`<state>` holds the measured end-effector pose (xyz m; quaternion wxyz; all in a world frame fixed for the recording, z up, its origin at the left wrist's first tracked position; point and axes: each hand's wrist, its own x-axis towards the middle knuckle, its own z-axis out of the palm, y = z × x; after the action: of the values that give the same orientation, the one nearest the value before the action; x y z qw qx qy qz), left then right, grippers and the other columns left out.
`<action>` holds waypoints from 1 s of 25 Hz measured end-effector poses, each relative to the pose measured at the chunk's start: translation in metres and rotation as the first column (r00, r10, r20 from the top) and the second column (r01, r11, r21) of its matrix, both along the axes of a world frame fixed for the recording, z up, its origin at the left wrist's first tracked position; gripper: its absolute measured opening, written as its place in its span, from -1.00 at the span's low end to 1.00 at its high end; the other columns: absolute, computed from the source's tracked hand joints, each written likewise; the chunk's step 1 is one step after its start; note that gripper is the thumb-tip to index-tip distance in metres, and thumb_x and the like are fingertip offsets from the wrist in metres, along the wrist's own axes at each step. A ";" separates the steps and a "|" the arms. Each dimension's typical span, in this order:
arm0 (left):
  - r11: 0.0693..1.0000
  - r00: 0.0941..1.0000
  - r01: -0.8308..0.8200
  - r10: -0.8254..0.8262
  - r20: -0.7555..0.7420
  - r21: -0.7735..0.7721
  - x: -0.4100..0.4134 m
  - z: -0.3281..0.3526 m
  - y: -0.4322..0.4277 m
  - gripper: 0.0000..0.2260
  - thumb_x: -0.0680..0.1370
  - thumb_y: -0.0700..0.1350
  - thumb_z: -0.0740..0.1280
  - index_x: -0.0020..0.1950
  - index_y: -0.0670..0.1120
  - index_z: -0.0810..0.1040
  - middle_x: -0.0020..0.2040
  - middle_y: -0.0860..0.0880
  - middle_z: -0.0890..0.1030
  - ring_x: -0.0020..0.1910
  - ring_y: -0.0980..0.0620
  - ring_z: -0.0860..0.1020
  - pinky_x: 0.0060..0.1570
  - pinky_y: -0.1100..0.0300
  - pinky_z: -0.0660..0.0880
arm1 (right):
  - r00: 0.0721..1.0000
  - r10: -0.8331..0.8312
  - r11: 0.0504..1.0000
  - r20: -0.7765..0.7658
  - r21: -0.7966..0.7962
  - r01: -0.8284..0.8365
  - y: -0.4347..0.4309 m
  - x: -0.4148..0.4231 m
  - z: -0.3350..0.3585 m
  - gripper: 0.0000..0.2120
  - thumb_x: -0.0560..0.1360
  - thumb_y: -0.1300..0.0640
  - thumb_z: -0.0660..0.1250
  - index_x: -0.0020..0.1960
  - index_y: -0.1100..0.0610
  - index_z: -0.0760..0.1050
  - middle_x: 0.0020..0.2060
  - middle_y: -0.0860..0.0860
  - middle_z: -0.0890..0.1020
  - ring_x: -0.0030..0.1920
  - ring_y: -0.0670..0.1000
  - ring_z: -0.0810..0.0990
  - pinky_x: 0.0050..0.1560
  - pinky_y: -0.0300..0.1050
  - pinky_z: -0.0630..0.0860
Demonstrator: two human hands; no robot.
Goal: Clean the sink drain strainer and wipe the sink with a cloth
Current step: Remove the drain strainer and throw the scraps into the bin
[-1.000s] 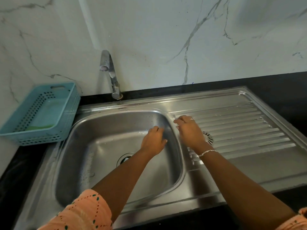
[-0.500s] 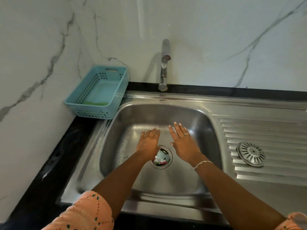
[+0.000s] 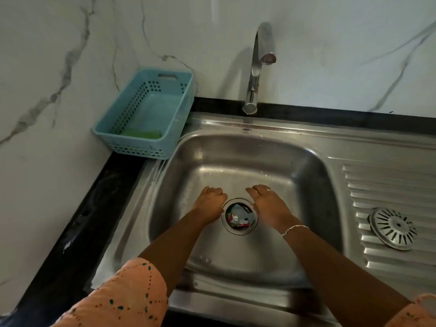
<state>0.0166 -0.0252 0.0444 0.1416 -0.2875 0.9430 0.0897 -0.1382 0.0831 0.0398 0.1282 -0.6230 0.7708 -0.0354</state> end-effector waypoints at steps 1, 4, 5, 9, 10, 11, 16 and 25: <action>1.000 1.000 0.017 -0.017 0.005 0.002 -0.002 -0.006 -0.003 -0.65 0.52 -0.10 0.29 0.28 -0.14 0.42 0.29 -0.14 0.46 0.28 -0.14 0.38 0.36 0.08 0.20 | 1.000 -0.008 1.000 0.012 0.020 0.007 0.000 -0.003 -0.006 -0.52 0.55 0.18 0.22 0.44 0.12 0.22 0.39 0.11 0.36 0.41 0.12 0.29 0.41 -0.09 0.26; 0.997 0.997 0.080 -0.080 0.000 0.002 -0.012 -0.022 -0.007 -0.71 0.52 -0.17 0.25 0.25 -0.13 0.47 0.23 -0.14 0.51 0.22 -0.13 0.42 0.31 0.10 0.22 | 0.999 -0.023 0.996 0.041 0.089 0.020 0.001 -0.010 -0.022 -0.59 0.53 0.22 0.22 0.37 0.13 0.34 0.32 0.12 0.42 0.33 0.12 0.37 0.31 -0.09 0.35; 0.994 0.994 0.111 -0.111 0.003 0.003 -0.015 -0.028 -0.007 -0.72 0.53 -0.17 0.23 0.23 -0.14 0.48 0.20 -0.14 0.53 0.20 -0.13 0.43 0.28 0.10 0.23 | 0.999 -0.024 0.994 0.045 0.107 0.019 0.002 -0.011 -0.028 -0.62 0.53 0.22 0.20 0.34 0.14 0.37 0.30 0.12 0.44 0.31 0.13 0.38 0.27 -0.10 0.38; 0.973 0.972 0.232 -0.231 0.050 -0.009 -0.029 -0.043 -0.008 -0.70 0.52 -0.11 0.26 0.23 -0.14 0.48 0.18 -0.15 0.53 0.17 -0.13 0.44 0.24 0.08 0.26 | 0.995 -0.063 0.989 0.076 0.140 0.052 0.004 -0.016 -0.043 -0.71 0.50 0.24 0.20 0.19 0.16 0.51 0.16 0.14 0.49 0.21 0.16 0.44 0.12 -0.06 0.47; 0.967 0.965 0.255 -0.254 0.064 -0.010 -0.033 -0.047 -0.008 -0.67 0.51 -0.10 0.28 0.26 -0.14 0.46 0.20 -0.15 0.52 0.18 -0.14 0.43 0.24 0.07 0.26 | 0.995 -0.069 0.988 0.078 0.144 0.058 0.004 -0.016 -0.046 -0.74 0.49 0.24 0.21 0.15 0.16 0.53 0.10 0.13 0.50 0.18 0.16 0.46 0.08 -0.06 0.49; 0.961 0.958 0.277 -0.275 0.079 -0.013 -0.036 -0.050 -0.008 -0.64 0.50 -0.11 0.29 0.28 -0.14 0.43 0.21 -0.16 0.50 0.20 -0.14 0.42 0.26 0.06 0.26 | 0.995 -0.070 0.987 0.077 0.148 0.058 0.003 -0.016 -0.050 -0.76 0.49 0.23 0.22 0.12 0.17 0.53 0.07 0.13 0.49 0.15 0.15 0.46 0.06 -0.06 0.49; 0.936 0.931 0.350 -0.343 0.125 -0.040 -0.047 -0.061 -0.009 -0.59 0.49 -0.16 0.30 0.34 -0.12 0.38 0.27 -0.18 0.45 0.25 -0.17 0.37 0.30 0.01 0.23 | 0.991 -0.093 0.983 0.100 0.164 0.076 0.002 -0.014 -0.062 -0.70 0.51 0.18 0.25 0.23 0.15 0.49 0.28 0.14 0.39 0.31 0.17 0.35 0.23 -0.04 0.44; 0.929 0.921 0.366 -0.354 0.163 -0.050 -0.061 -0.077 -0.011 -0.66 0.50 -0.14 0.29 0.26 -0.15 0.44 0.25 -0.19 0.43 0.24 -0.15 0.38 0.25 0.03 0.27 | 0.924 -0.247 0.967 0.292 0.130 0.217 -0.003 -0.010 -0.073 -0.44 0.56 0.05 0.20 0.50 0.11 0.11 0.55 0.02 0.01 0.54 -0.01 -0.03 0.49 -0.10 0.06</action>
<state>-0.0442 -0.0363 -0.0323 0.2153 -0.1205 0.9691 0.0023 -0.1485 0.0804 -0.0328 0.2704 -0.5075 0.8108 -0.1094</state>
